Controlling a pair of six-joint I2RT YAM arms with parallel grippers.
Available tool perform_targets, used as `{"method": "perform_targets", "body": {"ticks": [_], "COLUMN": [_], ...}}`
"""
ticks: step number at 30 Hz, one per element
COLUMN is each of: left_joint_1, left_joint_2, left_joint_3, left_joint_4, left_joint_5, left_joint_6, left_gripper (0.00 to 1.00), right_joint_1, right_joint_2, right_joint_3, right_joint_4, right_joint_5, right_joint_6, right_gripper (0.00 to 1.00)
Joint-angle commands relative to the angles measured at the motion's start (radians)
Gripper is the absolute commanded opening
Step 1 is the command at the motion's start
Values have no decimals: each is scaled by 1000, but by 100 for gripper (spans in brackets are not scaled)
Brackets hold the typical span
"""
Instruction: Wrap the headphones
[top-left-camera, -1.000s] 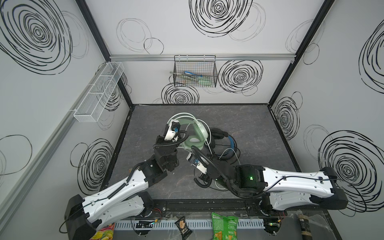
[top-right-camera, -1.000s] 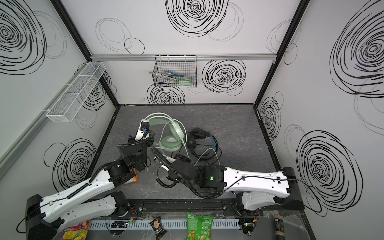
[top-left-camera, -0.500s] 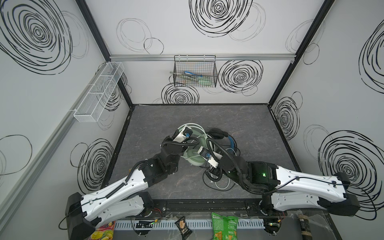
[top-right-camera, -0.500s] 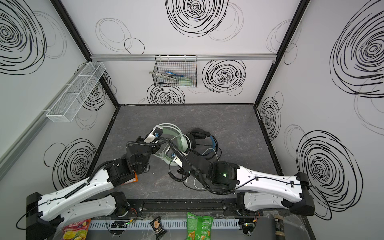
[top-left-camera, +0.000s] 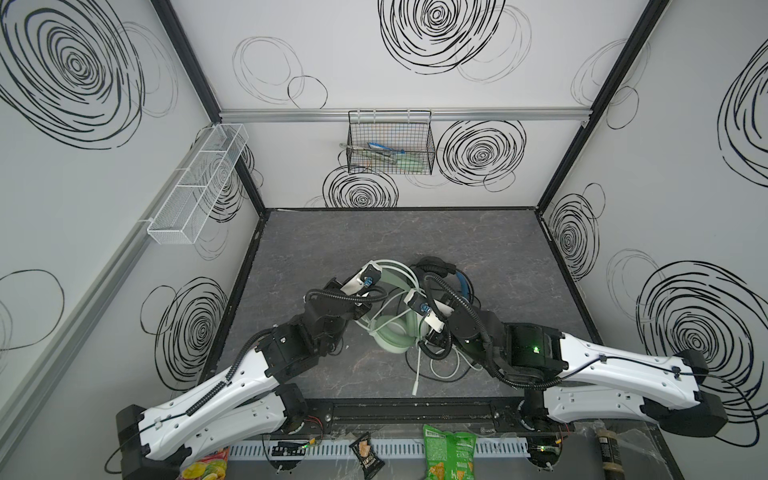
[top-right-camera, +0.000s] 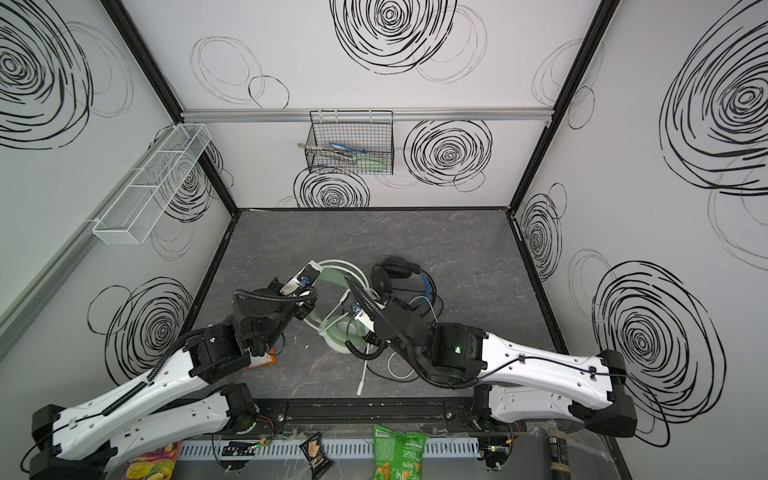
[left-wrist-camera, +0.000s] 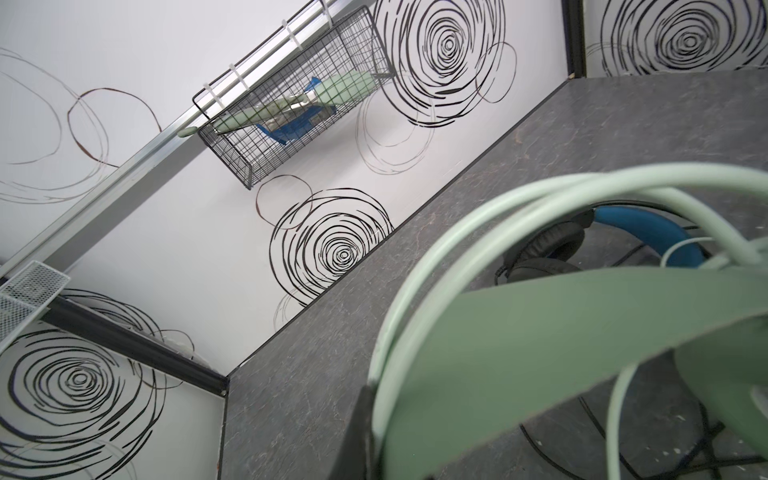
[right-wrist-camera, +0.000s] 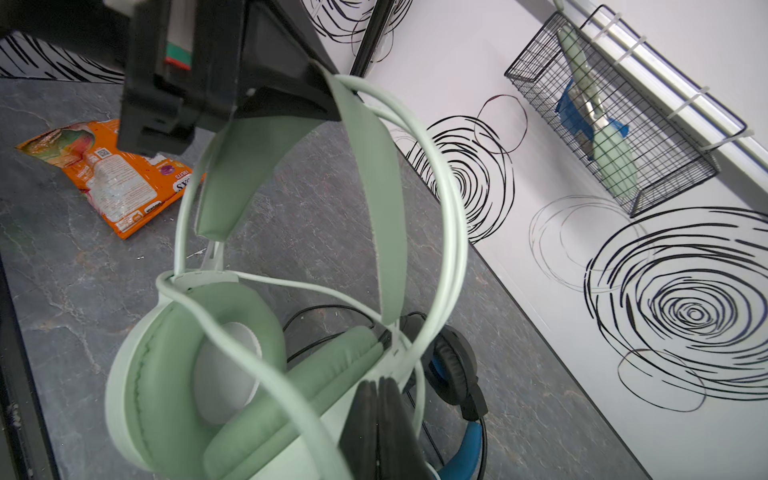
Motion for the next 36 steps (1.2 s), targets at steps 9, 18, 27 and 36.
{"method": "perform_targets", "body": {"ticks": [9,18,27,36], "left_joint_1": [54,110,205,268], "left_joint_2": [-47,-111,-165,-193], "left_joint_3": [5,10,22,46], "left_joint_4": [29,17,23,56], "left_joint_5": [184,322,486,614], "left_joint_6": [-104,-210,-322,-455], "left_gripper": [0,0,0,0], "right_joint_1": [-34,-145,-180,-236], "right_joint_2": [-84,-150,-134,-187], "right_joint_3": [-49,-96,-113,-199], "right_joint_4": [92,183,251,359], "right_joint_5": [82,9,-29,-116], "right_joint_6": [-57,-57,-69,-48], "right_gripper": [14,15,16,20]}}
